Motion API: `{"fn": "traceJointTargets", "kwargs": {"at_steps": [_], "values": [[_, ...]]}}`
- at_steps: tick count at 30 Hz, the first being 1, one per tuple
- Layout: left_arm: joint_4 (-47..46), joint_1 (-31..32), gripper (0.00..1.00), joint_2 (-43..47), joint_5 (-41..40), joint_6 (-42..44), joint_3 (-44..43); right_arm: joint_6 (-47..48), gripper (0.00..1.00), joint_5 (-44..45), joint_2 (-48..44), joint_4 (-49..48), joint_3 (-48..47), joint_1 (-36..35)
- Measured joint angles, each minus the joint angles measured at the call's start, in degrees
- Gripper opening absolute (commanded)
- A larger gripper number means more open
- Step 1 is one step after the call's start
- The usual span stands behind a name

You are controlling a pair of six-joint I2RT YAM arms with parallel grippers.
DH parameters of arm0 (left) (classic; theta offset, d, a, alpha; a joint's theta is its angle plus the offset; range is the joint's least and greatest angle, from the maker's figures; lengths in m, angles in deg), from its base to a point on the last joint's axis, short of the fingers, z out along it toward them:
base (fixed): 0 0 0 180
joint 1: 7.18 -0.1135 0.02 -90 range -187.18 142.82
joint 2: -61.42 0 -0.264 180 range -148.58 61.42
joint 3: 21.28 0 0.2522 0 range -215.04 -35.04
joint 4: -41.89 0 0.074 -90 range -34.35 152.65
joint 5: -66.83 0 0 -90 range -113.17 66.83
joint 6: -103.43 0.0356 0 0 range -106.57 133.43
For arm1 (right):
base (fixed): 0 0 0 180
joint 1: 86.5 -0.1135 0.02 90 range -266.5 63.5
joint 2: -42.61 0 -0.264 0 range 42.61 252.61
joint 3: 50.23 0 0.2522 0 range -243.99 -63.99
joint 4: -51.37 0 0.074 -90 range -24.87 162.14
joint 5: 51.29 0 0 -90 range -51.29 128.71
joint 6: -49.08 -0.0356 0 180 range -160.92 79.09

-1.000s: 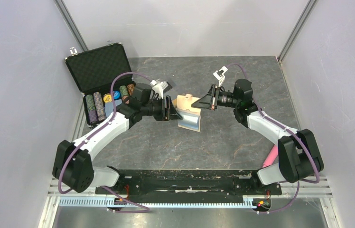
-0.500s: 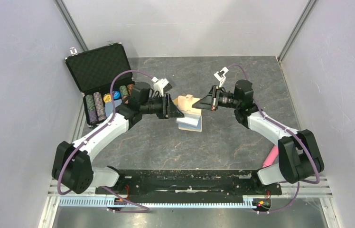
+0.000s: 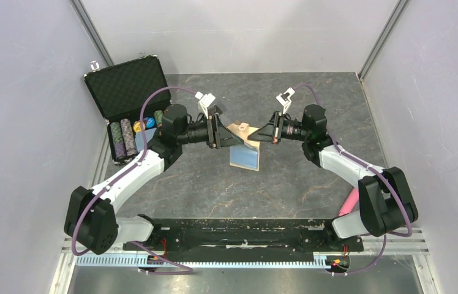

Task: Put the credit cards into the card holder
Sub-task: Open the card holder.

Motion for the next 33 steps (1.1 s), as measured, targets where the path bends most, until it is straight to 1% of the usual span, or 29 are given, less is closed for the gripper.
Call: {"fn": "traceJointTargets", "kwargs": {"at_steps": [3,5,11,14,18,21,26,29,33], "values": [[-3.48,0.0,0.65,-0.02,1.18,-1.46,0.02,-1.16,0.0,-0.02,0.0,-1.49,0.66,0.0],[-4.94,0.15,0.63,-0.15,1.88,-1.57,0.07,-2.49,0.0,-0.04,0.0,-3.1,1.16,0.0],[-6.47,1.81,0.55,-1.25,2.78,-0.09,0.09,-6.82,0.0,-0.31,0.0,-8.46,1.95,0.0],[-5.07,2.93,0.55,-2.08,3.13,3.52,0.04,-8.81,0.0,-0.57,0.0,-10.78,1.97,0.0],[1.81,4.17,0.56,-2.6,1.68,10.27,-1.05,-10.29,0.0,-0.96,0.0,-12.31,1.97,0.0],[8.15,4.85,0.57,-2.71,-1.81,16.0,-3.37,-10.88,0.0,-1.05,0.0,-12.9,1.97,0.0],[15.85,5.81,0.63,-1.33,-12.35,23.34,-6.12,-11.32,0.0,-1.01,0.0,-13.09,2.38,0.02],[18.67,6.14,0.67,-0.13,-17.64,25.59,-6.93,-11.45,0.0,-1.05,0.0,-13.27,2.75,-0.02],[20.85,6.21,0.73,-0.04,-22.1,27.54,-7.76,-11.91,0.0,-1.09,0.0,-13.97,3.02,-0.13]]}}
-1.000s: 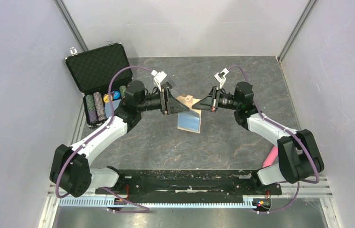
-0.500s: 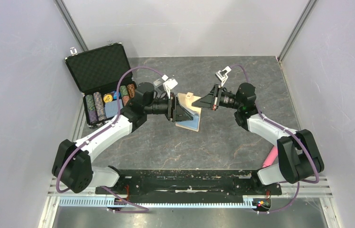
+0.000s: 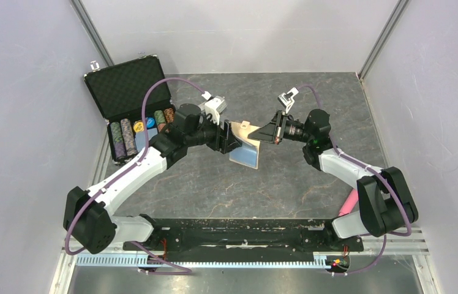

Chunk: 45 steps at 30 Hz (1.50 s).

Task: Put the credit cards into the card holder
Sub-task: Open the card holder.

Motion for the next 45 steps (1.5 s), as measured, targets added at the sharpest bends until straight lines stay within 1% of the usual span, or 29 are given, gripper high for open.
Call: {"fn": "traceJointTargets", "kwargs": {"at_steps": [3,6,7,9,10,14,16,18,19,21,22,23,24,25,26,29,31,33,35,36,38,41,45], "values": [[0.74,0.0,0.82,-0.15,-2.21,0.48,-0.04,-1.16,0.0,-0.31,-0.11,-1.73,1.07,-0.17],[0.42,0.0,0.88,-0.15,-2.97,0.48,0.13,-2.01,0.0,-0.44,-0.15,-2.78,1.79,-0.26],[-0.31,-0.02,0.88,-0.13,-2.93,0.46,0.46,-2.19,0.0,-0.48,-0.15,-2.93,1.81,-0.26],[-3.1,-0.2,0.85,-0.02,-2.01,0.35,2.12,-2.45,0.0,-0.66,-0.15,-3.3,1.81,-0.24],[-4.81,-0.39,0.81,0.02,-0.96,0.22,3.17,-2.49,0.0,-0.85,-0.15,-3.37,1.81,-0.26],[-8.79,-1.57,0.56,-0.04,5.07,-1.31,4.96,-2.6,0.0,-1.4,-0.15,-3.76,1.81,-0.31],[-11.19,-2.43,0.48,-0.15,9.2,-3.37,5.14,-2.67,0.0,-1.4,-0.15,-4.26,1.81,-0.31],[-13.35,-3.34,0.43,-0.15,12.04,-5.27,5.75,-2.84,0.0,-1.51,-0.15,-4.96,1.81,-0.24],[-14.43,-3.78,0.36,-0.15,13.03,-6.1,6.21,-2.82,0.0,-1.49,-0.15,-5.22,1.81,-0.24],[-17.16,-4.92,0.21,-0.15,15.3,-8.66,7.52,-2.82,0.0,-1.46,-0.13,-5.31,1.81,-0.24],[-18.62,-5.4,0.11,-0.15,16.22,-9.81,8.2,-2.8,0.0,-1.49,-0.11,-5.29,1.81,-0.22],[-19.78,-5.79,0.04,-0.15,17.16,-11.15,8.7,-2.73,0.0,-1.46,-0.09,-5.27,1.84,-0.15],[-20.9,-6.14,0.02,-0.15,18.27,-12.17,8.98,-2.54,0.02,-1.4,0.0,-5.25,1.81,-0.13],[-21.55,-6.38,0.02,-0.15,19.37,-13.31,9.07,-2.36,0.07,-1.27,0.11,-5.16,1.81,-0.07],[-21.94,-6.58,0.02,-0.15,19.98,-14.16,9.11,-2.25,0.14,-1.25,0.15,-5.09,1.81,0.02],[-22.08,-7.13,0.02,-0.24,21.79,-16.35,9.07,-0.98,0.43,-1.29,0.13,-4.22,1.81,0.0],[-21.03,-7.34,0.02,-0.52,22.64,-16.59,8.44,1.14,0.57,-1.42,0.13,-1.57,1.7,-0.04],[-18.03,-7.39,0.02,-1.22,23.06,-16.5,6.86,5.35,0.69,-1.44,0.0,3.96,0.68,-0.02],[-14.03,-7.45,0.02,-1.86,23.63,-16.35,5.11,11.76,0.78,-1.05,-0.26,12.61,-2.01,0.15],[-11.98,-7.52,0.02,-2.03,23.91,-16.17,4.35,14.49,0.81,-0.76,-0.42,15.87,-3.21,0.26],[-7.52,-7.63,0.02,-2.03,24.09,-15.3,3.08,21.59,0.84,0.04,-1.18,24.0,-6.58,0.55],[-0.74,-7.63,0.02,-2.05,24.24,-13.29,1.2,29.14,0.87,0.17,-2.03,31.54,-9.77,0.76],[5.86,-7.63,0.02,-2.19,24.48,-11.15,-0.7,35.78,0.9,-0.2,-2.21,37.57,-11.39,0.76]]}}
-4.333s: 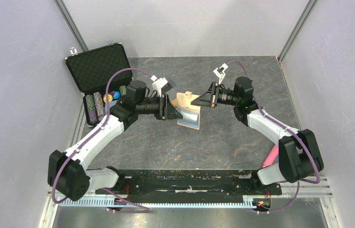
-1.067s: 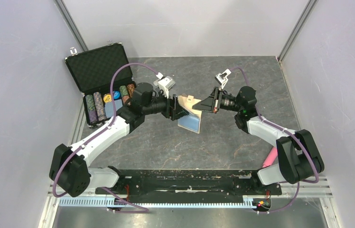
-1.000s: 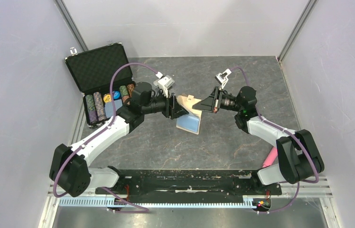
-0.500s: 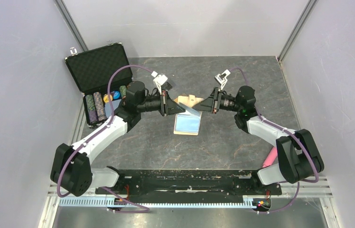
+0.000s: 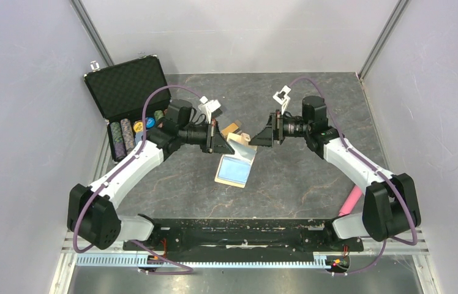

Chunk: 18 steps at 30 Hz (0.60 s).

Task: Put the credit cards into the card holder
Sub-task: Open the card holder.

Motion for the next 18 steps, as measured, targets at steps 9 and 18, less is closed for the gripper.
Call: {"fn": "traceJointTargets", "kwargs": {"at_steps": [9,18], "values": [[7.06,0.0,0.02,-0.81,2.01,1.73,-1.11,12.61,0.94,-0.22,1.79,13.51,-5.4,-5.31],[10.6,0.0,0.02,-2.05,3.26,3.39,-2.62,17.11,0.94,-0.46,4.26,18.62,-8.41,-8.46]]}}
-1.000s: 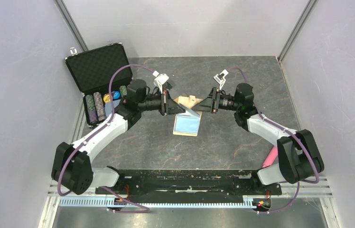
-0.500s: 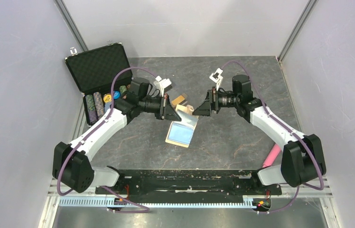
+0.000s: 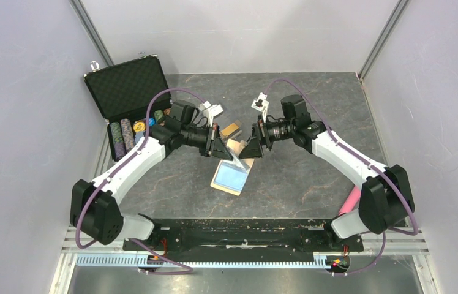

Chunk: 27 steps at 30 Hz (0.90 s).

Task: Put the credit cards into the card holder
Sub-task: Open the card holder.

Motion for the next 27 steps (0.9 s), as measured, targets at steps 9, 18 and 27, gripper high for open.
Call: {"fn": "traceJointTargets", "kwargs": {"at_steps": [9,18,27], "values": [[6.05,0.0,0.02,-2.64,-2.91,2.25,-1.53,1.36,0.94,-1.88,0.31,1.84,-2.23,-0.92],[8.5,0.46,0.02,-3.43,-3.74,2.27,-2.23,6.49,0.62,3.5,5.38,8.33,-6.25,-5.18],[9.55,0.72,0.02,-3.52,-3.56,5.11,-2.47,9.11,0.1,5.22,7.87,12.76,-9.46,-6.19]]}}
